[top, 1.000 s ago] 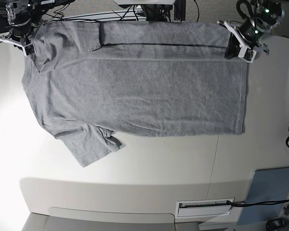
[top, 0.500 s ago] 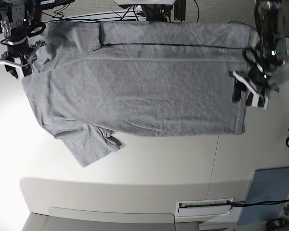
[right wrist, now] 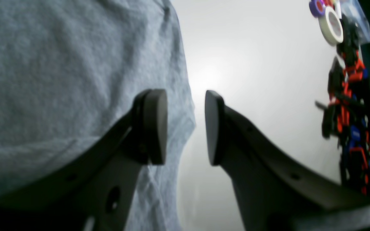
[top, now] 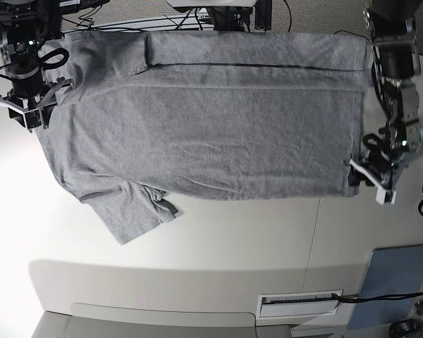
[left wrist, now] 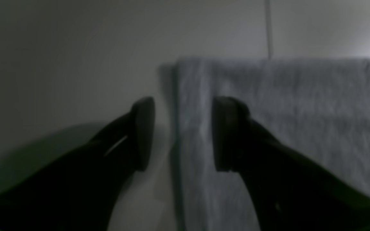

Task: Fold the T-shirt properly
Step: 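Move the left gripper along the shirt side and grasp the edge near the sleeve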

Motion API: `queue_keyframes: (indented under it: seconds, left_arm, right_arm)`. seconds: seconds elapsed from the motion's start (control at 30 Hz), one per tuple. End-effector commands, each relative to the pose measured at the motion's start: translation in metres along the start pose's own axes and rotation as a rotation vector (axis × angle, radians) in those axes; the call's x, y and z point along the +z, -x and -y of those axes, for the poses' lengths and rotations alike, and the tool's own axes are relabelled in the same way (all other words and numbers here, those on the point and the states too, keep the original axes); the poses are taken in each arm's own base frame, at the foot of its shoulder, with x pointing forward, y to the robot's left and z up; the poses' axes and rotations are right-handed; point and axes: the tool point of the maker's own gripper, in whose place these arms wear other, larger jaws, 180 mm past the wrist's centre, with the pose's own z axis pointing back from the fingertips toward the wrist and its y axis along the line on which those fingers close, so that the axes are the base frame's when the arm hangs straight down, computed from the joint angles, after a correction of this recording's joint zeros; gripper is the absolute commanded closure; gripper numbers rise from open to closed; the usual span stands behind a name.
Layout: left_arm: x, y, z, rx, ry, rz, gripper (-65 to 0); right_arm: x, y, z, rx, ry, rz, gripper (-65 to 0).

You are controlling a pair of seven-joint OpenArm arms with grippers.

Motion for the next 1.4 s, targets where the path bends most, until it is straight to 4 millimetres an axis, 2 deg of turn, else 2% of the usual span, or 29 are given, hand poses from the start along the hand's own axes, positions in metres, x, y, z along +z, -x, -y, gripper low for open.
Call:
queue_keyframes:
  seconds: [0.0, 0.2, 0.37, 0.6, 0.77, 0.8, 0.9, 1.17, 1.37]
  left_arm:
    - [0.001, -0.028, -0.005, -0.032, -0.008, 0.053, -29.6]
    - [-0.018, -0.032, -0.016, -0.085, -0.118, -0.022, -29.6]
    - [-0.028, -0.015, -0.018, -0.093, -0.122, -0.122, -29.6]
    - [-0.031, -0.002, -0.002, -0.142, -0.013, -0.172, -28.9]
    - [-0.031, -0.002, 0.004, -0.161, 0.020, -0.173, -19.5]
    - [-0.031, -0.002, 0.004, -0.160, 0.020, -0.173, -16.0]
    - [-0.030, -0.002, 0.004, -0.161, 0.018, -0.177, 0.0]
    - [-0.031, -0.012, -0.008, -0.126, -0.048, -0.157, 0.0]
    - [-0.031, -0.024, -0.007, -0.127, -0.050, -0.138, 0.0]
  right_arm:
    - [0.001, -0.008, 0.008, 0.010, 0.021, 0.019, -20.0]
    - [0.001, 0.002, 0.008, 0.009, 0.021, -0.033, -20.0]
    - [0.001, 0.003, 0.008, 0.009, 0.021, -0.038, -20.0]
    - [0.001, 0.002, 0.008, 0.009, 0.021, -0.037, -20.0]
    - [0.001, 0.002, 0.008, 0.010, 0.022, -0.037, -20.0]
    - [0.001, 0.002, 0.008, 0.010, 0.021, -0.037, -20.0]
    - [0.001, 0.002, 0.008, 0.009, 0.021, -0.037, -20.0]
    - [0.001, 0.000, 0.009, 0.007, 0.023, -0.031, -20.0]
    - [-0.009, -0.020, 0.008, -0.025, 0.021, 0.005, -20.0]
